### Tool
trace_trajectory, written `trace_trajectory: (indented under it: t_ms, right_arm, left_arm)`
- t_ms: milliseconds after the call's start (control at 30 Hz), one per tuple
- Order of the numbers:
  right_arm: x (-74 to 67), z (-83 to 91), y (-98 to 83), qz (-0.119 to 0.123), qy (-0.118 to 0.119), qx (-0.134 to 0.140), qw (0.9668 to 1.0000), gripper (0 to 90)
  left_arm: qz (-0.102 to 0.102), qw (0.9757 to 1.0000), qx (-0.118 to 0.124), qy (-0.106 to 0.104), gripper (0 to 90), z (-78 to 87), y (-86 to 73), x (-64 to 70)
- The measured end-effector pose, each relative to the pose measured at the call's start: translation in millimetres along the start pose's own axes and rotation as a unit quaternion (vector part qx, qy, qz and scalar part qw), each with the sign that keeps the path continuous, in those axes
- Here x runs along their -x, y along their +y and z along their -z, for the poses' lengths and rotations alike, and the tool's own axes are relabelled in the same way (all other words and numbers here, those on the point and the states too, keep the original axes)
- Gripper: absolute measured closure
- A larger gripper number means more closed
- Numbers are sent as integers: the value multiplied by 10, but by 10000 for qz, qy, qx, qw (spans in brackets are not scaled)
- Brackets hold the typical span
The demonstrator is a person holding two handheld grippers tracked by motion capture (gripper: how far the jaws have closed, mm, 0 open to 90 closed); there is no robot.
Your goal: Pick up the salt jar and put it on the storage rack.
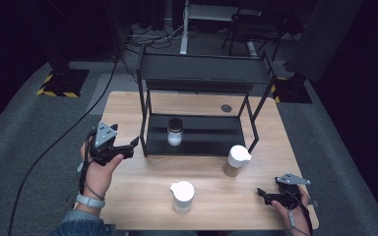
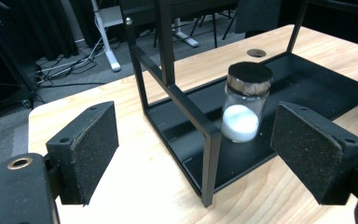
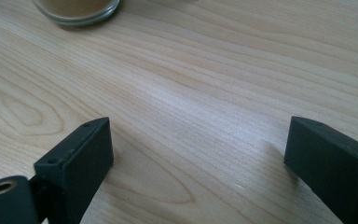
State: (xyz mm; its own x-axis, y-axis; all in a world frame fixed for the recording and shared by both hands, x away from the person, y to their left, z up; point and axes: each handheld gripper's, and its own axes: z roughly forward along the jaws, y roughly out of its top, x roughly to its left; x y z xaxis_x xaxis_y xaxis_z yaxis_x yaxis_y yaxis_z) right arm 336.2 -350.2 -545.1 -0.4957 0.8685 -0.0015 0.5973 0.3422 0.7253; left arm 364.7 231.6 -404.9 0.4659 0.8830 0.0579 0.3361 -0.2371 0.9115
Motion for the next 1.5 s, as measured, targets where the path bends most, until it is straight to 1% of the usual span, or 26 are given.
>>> trace_trajectory:
  t_ms: [200,400,500,567,700,867,1100,1367,1433,1500]
  right_arm:
    - [9,-10,9,55,30,6,10000,78]
    - [8,-13,12,45,29,2,10000,78]
    - [8,-13,13,40,28,2,10000,78]
    - [8,-14,14,37,28,1,10000,78]
    - [8,-14,14,36,27,1,10000,78]
    - [9,-14,14,36,29,4,10000,77]
    - [8,-15,14,35,29,4,10000,78]
    - [9,-15,14,33,31,5,10000,78]
    - [9,-15,14,34,31,5,10000,78]
    - [9,-15,14,32,30,4,10000,77]
  left_arm:
    - [-43,10000,-51,33,142,85,-101,9]
    - [-52,9999,-140,48,142,148,-205,17]
    - [-34,9998,-163,54,134,185,-254,26]
    - [-34,9997,-212,94,127,202,-293,29]
    - [6,9995,-290,85,120,224,-383,37]
    - [28,9993,-370,91,118,240,-482,51]
    - [150,9986,-503,84,114,228,-662,52]
    - [181,9978,-623,118,114,211,-859,48]
    - [166,9974,-688,124,114,191,-921,52]
    - [200,9967,-778,107,114,160,-986,56]
